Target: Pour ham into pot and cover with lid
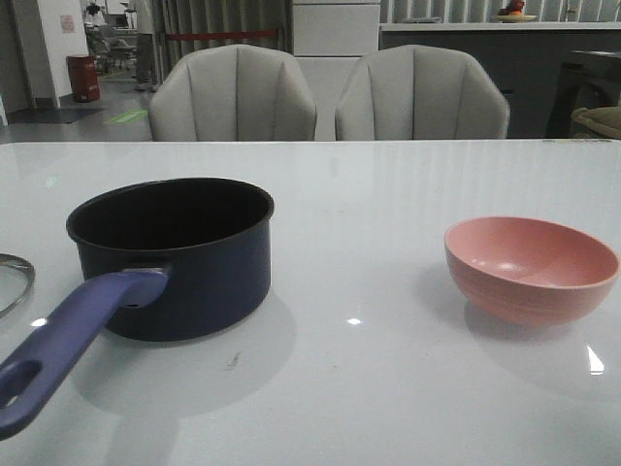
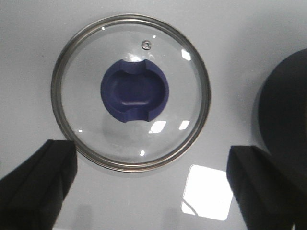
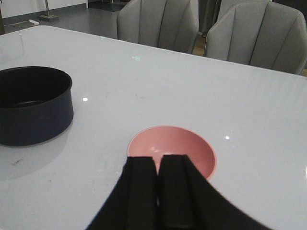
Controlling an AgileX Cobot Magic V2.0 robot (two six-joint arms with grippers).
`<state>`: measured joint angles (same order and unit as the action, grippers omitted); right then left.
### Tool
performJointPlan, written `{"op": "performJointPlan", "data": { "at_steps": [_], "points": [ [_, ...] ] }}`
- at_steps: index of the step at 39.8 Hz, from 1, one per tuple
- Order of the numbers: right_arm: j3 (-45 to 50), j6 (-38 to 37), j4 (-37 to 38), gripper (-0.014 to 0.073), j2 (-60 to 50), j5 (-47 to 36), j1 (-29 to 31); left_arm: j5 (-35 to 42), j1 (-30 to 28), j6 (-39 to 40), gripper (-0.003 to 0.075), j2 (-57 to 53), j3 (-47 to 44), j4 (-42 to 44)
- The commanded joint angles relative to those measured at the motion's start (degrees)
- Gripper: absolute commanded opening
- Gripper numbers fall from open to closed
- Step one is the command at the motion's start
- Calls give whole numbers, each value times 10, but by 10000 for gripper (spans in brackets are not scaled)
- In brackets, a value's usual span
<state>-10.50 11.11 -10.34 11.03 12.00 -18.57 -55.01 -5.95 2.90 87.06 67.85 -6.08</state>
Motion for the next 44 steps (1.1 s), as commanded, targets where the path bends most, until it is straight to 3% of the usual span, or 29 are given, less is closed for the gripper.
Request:
{"op": "performJointPlan", "data": {
  "at_steps": [1, 22, 44],
  "points": [
    [-16, 4, -3, 145, 4, -45, -1, -3, -1, 7, 655, 8, 39, 23],
    [-16, 4, -3, 145, 4, -45, -1, 27, 1, -6, 655, 110, 63, 44],
    [-16, 4, -3, 145, 4, -45, -1, 48, 20, -8, 655, 135, 63, 28]
  ]
}}
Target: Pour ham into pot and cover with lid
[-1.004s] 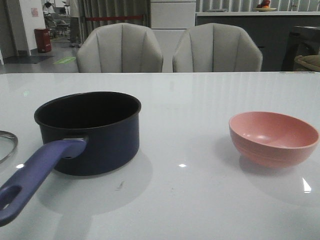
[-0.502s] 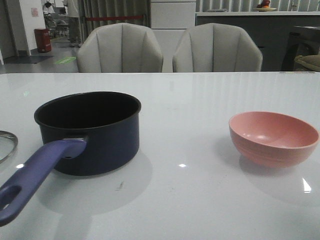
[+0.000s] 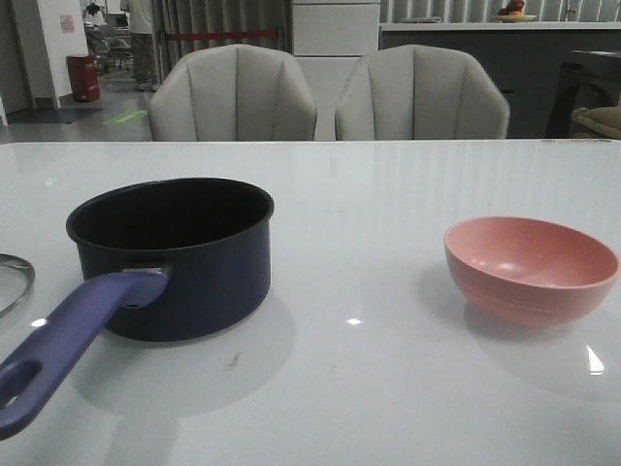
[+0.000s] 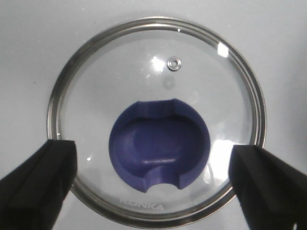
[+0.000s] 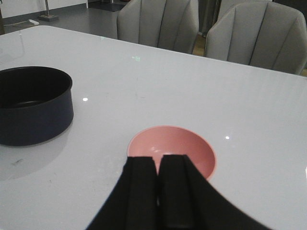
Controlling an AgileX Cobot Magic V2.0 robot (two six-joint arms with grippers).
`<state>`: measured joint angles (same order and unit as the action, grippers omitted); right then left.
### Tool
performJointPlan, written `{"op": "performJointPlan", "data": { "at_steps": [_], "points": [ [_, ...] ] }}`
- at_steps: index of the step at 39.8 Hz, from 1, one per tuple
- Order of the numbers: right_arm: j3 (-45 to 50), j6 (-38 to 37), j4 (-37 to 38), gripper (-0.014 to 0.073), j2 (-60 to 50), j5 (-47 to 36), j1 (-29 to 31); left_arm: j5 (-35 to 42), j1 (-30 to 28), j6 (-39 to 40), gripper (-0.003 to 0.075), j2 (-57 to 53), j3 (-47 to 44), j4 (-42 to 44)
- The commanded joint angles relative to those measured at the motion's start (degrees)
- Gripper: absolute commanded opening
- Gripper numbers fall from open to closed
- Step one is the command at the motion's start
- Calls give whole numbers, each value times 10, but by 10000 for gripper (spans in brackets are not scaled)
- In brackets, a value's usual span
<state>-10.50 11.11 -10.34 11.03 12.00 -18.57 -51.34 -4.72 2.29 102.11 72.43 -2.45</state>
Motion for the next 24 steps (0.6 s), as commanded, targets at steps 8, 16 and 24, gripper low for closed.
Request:
{"op": "performJointPlan", "data": {
  "at_steps": [8, 16, 24],
  "points": [
    [-16, 4, -3, 145, 4, -45, -1, 10, 7, -2, 655, -1, 17, -9],
    [-16, 4, -3, 145, 4, -45, -1, 13, 7, -2, 655, 5, 17, -9],
    [-16, 4, -3, 145, 4, -45, -1, 16, 7, -2, 655, 10, 17, -8]
  ]
}}
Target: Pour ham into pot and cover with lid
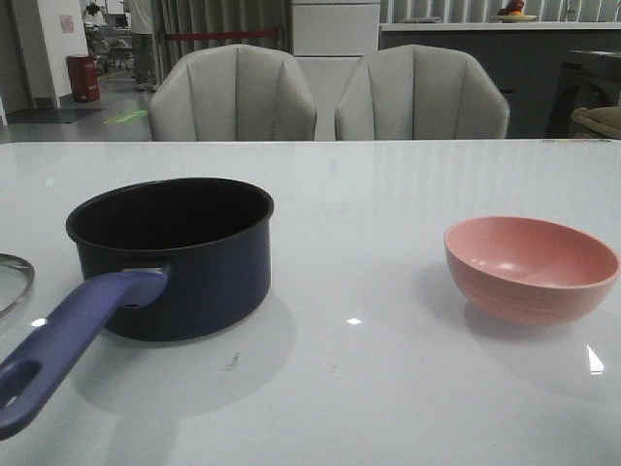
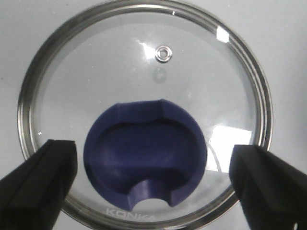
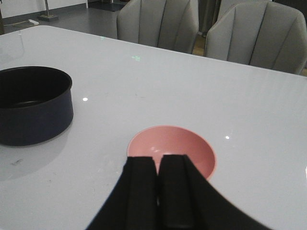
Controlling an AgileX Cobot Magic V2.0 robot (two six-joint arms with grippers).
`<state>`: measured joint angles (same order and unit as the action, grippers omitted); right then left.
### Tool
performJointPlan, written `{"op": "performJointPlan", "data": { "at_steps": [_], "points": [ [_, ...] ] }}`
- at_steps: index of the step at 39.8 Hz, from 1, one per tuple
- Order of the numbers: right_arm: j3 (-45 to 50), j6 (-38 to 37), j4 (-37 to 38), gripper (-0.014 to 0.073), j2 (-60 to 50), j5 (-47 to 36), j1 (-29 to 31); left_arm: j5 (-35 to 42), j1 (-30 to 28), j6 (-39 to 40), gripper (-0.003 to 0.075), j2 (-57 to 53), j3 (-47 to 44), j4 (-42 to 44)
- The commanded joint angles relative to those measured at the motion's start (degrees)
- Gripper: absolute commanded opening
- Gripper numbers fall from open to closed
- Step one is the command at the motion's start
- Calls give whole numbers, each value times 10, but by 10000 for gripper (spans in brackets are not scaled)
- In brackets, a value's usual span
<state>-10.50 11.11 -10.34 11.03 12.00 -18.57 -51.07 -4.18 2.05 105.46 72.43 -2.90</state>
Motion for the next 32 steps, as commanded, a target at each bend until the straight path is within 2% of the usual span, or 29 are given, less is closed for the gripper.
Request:
{"op": "performJointPlan", "data": {
  "at_steps": [1, 10, 13, 21, 24, 32],
  "points": [
    [-16, 4, -3, 145, 4, -45, -1, 13, 2, 1, 655, -22, 17, -4],
    [-16, 4, -3, 145, 4, -45, -1, 10, 2, 1, 648, -13, 23, -4],
    [-16, 4, -3, 145, 4, -45, -1, 10, 2, 1, 607, -13, 24, -4],
    [-16, 4, -3, 145, 4, -45, -1, 15, 2, 1, 407, -13, 27, -1],
    [-16, 4, -3, 145, 4, -45, -1, 16, 2, 1, 355, -13, 27, -1],
    [-16, 4, -3, 145, 4, -45, -1, 17, 2, 1, 333, -13, 28, 0]
  ]
}}
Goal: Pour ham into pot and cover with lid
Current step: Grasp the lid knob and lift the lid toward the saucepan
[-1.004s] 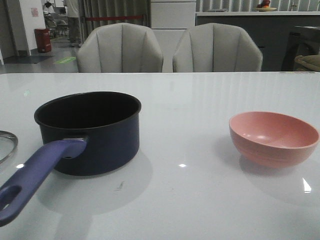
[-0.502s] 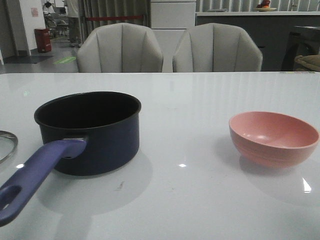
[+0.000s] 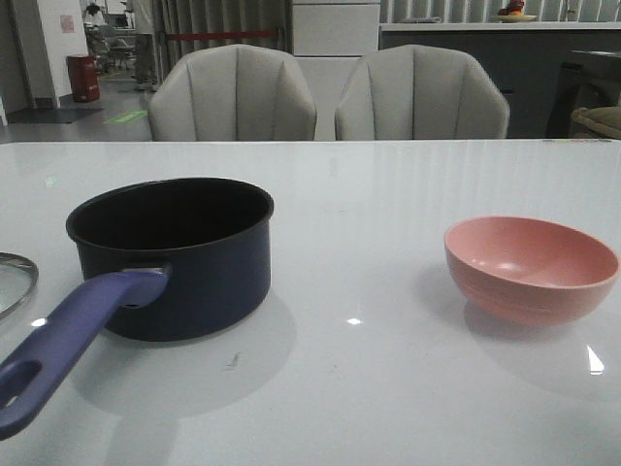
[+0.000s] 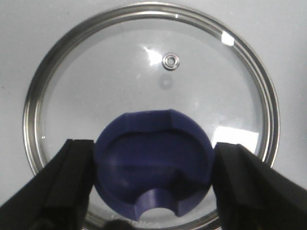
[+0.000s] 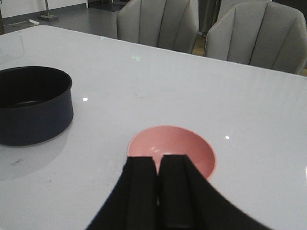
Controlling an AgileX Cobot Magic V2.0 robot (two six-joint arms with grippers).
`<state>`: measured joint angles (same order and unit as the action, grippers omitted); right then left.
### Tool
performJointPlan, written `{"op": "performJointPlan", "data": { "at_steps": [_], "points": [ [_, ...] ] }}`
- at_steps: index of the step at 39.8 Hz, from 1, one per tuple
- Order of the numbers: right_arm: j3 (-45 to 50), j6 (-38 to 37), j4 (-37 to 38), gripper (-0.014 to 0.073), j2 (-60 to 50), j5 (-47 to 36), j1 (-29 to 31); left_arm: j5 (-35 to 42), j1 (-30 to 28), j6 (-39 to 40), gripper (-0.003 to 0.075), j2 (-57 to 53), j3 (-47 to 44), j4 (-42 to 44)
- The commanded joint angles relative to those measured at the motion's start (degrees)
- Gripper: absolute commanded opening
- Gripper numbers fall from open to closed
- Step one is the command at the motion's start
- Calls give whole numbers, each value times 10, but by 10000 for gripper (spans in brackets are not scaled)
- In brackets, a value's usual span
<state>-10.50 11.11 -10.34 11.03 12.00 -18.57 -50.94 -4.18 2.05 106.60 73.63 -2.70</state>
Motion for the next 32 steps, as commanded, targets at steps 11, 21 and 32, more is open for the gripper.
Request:
{"op": "performJointPlan", "data": {
  "at_steps": [11, 21, 32],
  "points": [
    [-16, 4, -3, 145, 4, -45, -1, 16, 2, 1, 333, -25, 16, 1],
    [-16, 4, -3, 145, 4, -45, -1, -17, 2, 1, 333, -27, 51, 1],
    [-16, 4, -3, 145, 4, -45, -1, -43, 2, 1, 333, -27, 64, -1]
  ]
}}
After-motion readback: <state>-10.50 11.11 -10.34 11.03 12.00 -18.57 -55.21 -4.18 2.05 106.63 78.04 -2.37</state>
